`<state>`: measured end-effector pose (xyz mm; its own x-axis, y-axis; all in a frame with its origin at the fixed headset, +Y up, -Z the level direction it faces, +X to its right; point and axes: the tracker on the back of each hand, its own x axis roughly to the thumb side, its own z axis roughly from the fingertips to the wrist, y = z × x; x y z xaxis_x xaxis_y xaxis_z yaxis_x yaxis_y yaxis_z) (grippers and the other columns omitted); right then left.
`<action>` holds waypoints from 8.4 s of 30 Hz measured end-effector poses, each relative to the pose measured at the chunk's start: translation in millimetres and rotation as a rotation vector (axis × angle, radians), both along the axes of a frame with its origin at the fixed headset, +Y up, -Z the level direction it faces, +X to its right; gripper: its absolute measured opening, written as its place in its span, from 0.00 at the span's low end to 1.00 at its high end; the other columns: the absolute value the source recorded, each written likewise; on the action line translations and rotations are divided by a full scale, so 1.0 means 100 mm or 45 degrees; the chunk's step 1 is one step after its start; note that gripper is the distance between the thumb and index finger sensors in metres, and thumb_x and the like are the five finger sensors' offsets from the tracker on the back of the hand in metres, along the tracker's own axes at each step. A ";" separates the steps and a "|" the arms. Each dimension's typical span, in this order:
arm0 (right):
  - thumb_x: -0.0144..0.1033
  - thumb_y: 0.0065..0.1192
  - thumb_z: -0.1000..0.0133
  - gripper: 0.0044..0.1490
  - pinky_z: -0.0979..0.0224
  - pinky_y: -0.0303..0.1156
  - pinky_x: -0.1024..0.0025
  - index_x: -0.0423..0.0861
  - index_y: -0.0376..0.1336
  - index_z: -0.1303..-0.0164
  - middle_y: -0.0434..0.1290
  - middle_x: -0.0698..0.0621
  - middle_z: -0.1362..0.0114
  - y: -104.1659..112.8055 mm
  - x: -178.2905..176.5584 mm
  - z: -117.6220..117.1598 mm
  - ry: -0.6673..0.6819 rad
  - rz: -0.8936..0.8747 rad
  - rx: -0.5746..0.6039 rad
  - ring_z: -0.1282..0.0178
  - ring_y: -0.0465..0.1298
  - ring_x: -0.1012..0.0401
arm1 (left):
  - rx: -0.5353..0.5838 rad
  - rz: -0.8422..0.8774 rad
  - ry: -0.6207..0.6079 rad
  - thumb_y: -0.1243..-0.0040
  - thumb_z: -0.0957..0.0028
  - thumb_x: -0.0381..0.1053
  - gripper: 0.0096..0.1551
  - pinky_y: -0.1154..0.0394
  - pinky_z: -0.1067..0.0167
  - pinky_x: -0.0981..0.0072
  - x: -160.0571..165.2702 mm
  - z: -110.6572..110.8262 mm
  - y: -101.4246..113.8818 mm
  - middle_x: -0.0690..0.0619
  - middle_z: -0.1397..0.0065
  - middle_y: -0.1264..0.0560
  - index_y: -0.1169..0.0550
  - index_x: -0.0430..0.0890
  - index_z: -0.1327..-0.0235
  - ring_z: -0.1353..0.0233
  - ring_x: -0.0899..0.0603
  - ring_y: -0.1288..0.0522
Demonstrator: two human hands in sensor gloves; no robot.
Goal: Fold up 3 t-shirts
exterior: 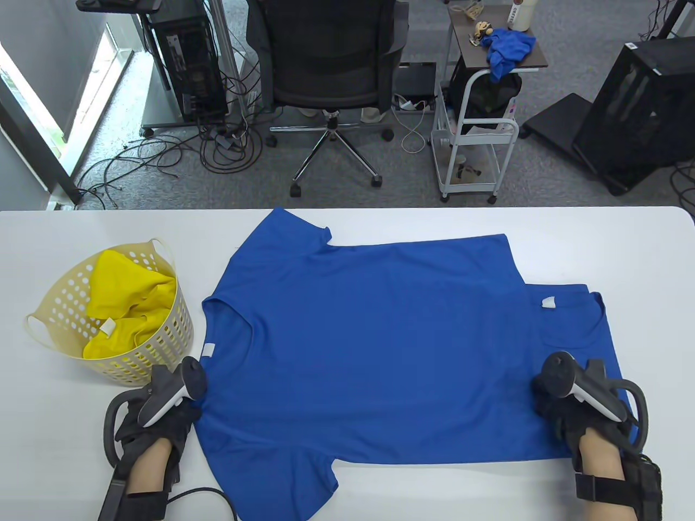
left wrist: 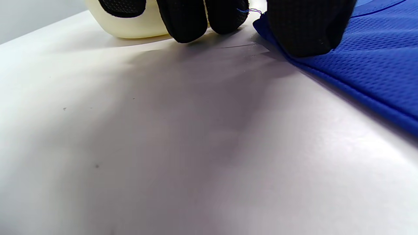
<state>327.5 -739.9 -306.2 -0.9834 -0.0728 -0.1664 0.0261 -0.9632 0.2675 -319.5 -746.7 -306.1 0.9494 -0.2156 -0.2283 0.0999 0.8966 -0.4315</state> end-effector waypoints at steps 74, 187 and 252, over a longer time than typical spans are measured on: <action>0.59 0.64 0.57 0.46 0.24 0.59 0.37 0.58 0.56 0.28 0.65 0.47 0.21 0.19 -0.23 0.10 0.129 0.079 0.185 0.23 0.66 0.42 | 0.150 -0.014 -0.306 0.46 0.56 0.69 0.41 0.35 0.24 0.46 0.58 0.10 0.10 0.59 0.19 0.38 0.42 0.67 0.26 0.21 0.47 0.34; 0.71 0.53 0.58 0.59 0.26 0.56 0.34 0.44 0.52 0.24 0.58 0.42 0.18 0.45 -1.26 0.05 0.518 -0.709 0.342 0.23 0.62 0.39 | 0.733 0.013 -0.625 0.42 0.54 0.65 0.21 0.30 0.27 0.48 4.09 -0.27 1.80 0.62 0.29 0.28 0.19 0.58 0.52 0.31 0.52 0.24; 0.44 0.64 0.49 0.26 0.22 0.59 0.42 0.63 0.65 0.38 0.70 0.56 0.27 2.86 -1.51 -0.37 0.128 -0.085 1.520 0.27 0.71 0.51 | 1.461 0.122 -0.163 0.52 0.49 0.64 0.22 0.35 0.23 0.48 1.36 -0.50 3.23 0.61 0.24 0.36 0.26 0.59 0.45 0.25 0.51 0.30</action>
<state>176.4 -453.5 -343.3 -0.9918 0.1267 -0.0164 -0.0638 -0.6021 -0.7958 -183.5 -423.7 -355.8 0.9810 0.1299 -0.1442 -0.0053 0.7607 0.6491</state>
